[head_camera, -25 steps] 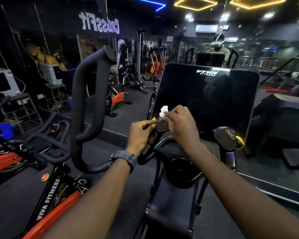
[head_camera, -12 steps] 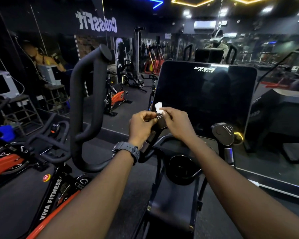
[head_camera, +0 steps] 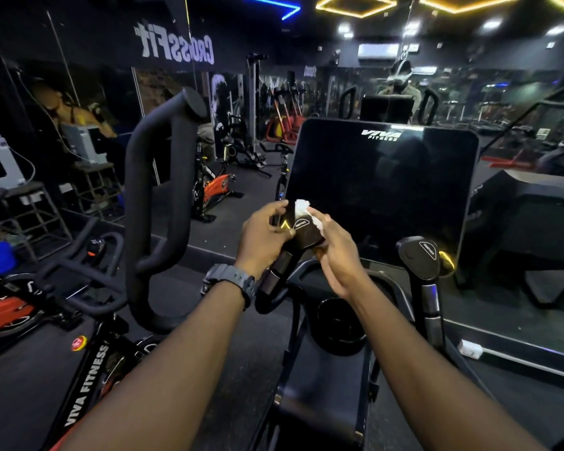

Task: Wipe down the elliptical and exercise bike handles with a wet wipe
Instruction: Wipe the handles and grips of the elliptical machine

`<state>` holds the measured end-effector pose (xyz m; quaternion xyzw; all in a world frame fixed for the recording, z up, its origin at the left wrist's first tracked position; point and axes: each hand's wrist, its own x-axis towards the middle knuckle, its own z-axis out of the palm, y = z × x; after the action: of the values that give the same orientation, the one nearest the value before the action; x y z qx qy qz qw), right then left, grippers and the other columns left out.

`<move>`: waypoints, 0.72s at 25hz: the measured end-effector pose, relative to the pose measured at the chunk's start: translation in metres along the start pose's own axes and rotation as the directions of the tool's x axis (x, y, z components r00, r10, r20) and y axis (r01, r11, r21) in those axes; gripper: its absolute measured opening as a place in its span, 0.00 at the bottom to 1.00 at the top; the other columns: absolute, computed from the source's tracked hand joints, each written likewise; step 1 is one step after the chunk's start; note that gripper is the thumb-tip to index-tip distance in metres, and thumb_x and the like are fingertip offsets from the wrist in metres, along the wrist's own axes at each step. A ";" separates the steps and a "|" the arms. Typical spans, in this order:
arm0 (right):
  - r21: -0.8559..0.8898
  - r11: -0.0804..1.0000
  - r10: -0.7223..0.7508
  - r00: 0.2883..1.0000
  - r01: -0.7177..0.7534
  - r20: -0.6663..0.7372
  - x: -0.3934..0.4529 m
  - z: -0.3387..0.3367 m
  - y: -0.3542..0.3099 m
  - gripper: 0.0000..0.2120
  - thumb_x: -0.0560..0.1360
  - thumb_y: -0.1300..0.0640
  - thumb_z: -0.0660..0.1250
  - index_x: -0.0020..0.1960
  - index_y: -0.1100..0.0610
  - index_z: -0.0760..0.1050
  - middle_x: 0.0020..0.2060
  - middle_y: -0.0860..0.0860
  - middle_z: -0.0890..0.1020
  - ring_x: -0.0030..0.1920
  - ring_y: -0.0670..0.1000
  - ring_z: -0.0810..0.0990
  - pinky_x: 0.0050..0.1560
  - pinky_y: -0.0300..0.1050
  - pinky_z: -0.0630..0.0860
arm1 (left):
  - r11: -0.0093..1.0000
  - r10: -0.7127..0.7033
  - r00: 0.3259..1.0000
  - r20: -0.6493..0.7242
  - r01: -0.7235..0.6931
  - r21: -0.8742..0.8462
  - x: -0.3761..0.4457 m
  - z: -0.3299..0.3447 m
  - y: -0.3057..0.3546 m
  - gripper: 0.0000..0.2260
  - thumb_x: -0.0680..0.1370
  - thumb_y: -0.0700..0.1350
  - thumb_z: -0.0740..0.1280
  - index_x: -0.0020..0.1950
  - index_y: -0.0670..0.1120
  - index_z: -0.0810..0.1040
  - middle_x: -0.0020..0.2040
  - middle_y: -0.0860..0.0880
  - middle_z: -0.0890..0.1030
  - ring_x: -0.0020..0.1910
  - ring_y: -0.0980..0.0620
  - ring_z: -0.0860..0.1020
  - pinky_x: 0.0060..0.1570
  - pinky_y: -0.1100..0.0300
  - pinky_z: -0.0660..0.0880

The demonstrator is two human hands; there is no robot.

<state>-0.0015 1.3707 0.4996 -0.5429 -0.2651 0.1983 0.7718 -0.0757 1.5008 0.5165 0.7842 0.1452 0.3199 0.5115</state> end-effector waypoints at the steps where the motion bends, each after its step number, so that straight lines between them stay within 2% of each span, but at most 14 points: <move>1: 0.099 0.995 0.001 0.999 0.004 -0.043 -0.001 0.001 0.003 0.16 0.85 0.56 0.54 0.65 0.57 0.77 0.60 0.53 0.82 0.61 0.50 0.79 0.67 0.49 0.72 | 1.000 -0.006 1.000 -0.008 0.006 0.017 0.001 -0.001 -0.002 0.28 0.72 0.34 0.75 0.69 0.50 0.75 0.60 0.53 0.79 0.48 0.53 0.84 0.56 0.54 0.80; 2: 0.169 0.986 0.021 0.998 -0.010 -0.061 0.005 0.001 0.002 0.15 0.84 0.58 0.55 0.65 0.59 0.77 0.60 0.57 0.82 0.58 0.51 0.80 0.65 0.49 0.73 | 0.999 -0.011 1.000 -0.012 0.011 0.031 0.003 -0.001 -0.004 0.27 0.71 0.36 0.76 0.68 0.50 0.76 0.58 0.54 0.80 0.48 0.52 0.84 0.57 0.51 0.80; 3: 0.158 0.987 0.038 0.997 -0.027 -0.071 0.010 0.004 -0.005 0.15 0.83 0.59 0.57 0.64 0.61 0.77 0.61 0.59 0.81 0.56 0.52 0.80 0.63 0.50 0.73 | 0.999 -0.008 1.000 -0.012 0.008 0.049 0.004 0.000 -0.006 0.26 0.71 0.37 0.76 0.67 0.50 0.77 0.56 0.55 0.80 0.50 0.52 0.84 0.58 0.50 0.79; 6: 0.112 0.988 0.114 0.993 -0.109 -0.042 0.022 0.014 -0.018 0.17 0.84 0.51 0.57 0.58 0.60 0.80 0.55 0.58 0.84 0.52 0.53 0.81 0.56 0.47 0.76 | 0.996 -0.001 1.000 -0.024 0.003 0.087 0.003 0.002 -0.008 0.24 0.69 0.41 0.76 0.64 0.50 0.79 0.56 0.55 0.82 0.50 0.52 0.83 0.58 0.48 0.79; 7: 0.152 0.977 0.155 0.987 -0.148 -0.036 0.017 0.014 -0.010 0.21 0.84 0.47 0.55 0.59 0.60 0.80 0.54 0.58 0.84 0.53 0.53 0.81 0.58 0.47 0.76 | 0.997 -0.007 1.000 -0.024 0.009 0.082 0.003 0.003 -0.008 0.24 0.69 0.41 0.76 0.65 0.50 0.78 0.57 0.55 0.82 0.51 0.52 0.83 0.58 0.48 0.79; 9: 0.264 0.946 0.182 0.982 -0.187 0.044 0.000 0.014 0.011 0.33 0.81 0.35 0.50 0.66 0.60 0.77 0.60 0.58 0.82 0.61 0.55 0.80 0.66 0.49 0.72 | 0.998 -0.013 0.999 -0.033 0.015 0.064 0.003 0.003 -0.008 0.25 0.71 0.39 0.76 0.67 0.50 0.77 0.59 0.54 0.81 0.54 0.52 0.82 0.60 0.50 0.78; 13: 0.311 0.927 0.187 0.977 -0.210 0.102 0.005 0.006 0.000 0.51 0.71 0.21 0.45 0.68 0.63 0.74 0.62 0.59 0.80 0.63 0.55 0.79 0.66 0.49 0.72 | 0.995 0.019 0.998 -0.058 -0.013 0.100 0.001 0.002 -0.004 0.24 0.71 0.38 0.76 0.66 0.50 0.78 0.58 0.52 0.81 0.56 0.54 0.79 0.62 0.55 0.75; 16: 0.441 0.888 0.091 0.990 -0.131 0.111 0.009 0.007 0.005 0.53 0.69 0.20 0.43 0.70 0.61 0.72 0.65 0.59 0.78 0.67 0.56 0.76 0.72 0.51 0.67 | 0.995 0.017 0.997 -0.069 -0.010 0.095 0.000 0.000 -0.005 0.21 0.71 0.39 0.77 0.62 0.49 0.80 0.53 0.54 0.82 0.52 0.55 0.81 0.59 0.53 0.78; 18: 0.404 0.906 0.076 0.986 -0.129 0.145 -0.010 0.019 0.045 0.49 0.71 0.22 0.43 0.72 0.58 0.70 0.67 0.59 0.77 0.69 0.57 0.74 0.74 0.56 0.63 | 0.993 0.011 0.997 -0.079 -0.002 0.117 -0.001 0.000 -0.005 0.18 0.71 0.41 0.77 0.60 0.50 0.81 0.52 0.53 0.82 0.50 0.54 0.81 0.56 0.52 0.79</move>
<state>-0.0219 1.3941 0.4605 -0.3676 -0.2367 0.3240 0.8390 -0.0762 1.5026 0.5114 0.7998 0.1813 0.3436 0.4576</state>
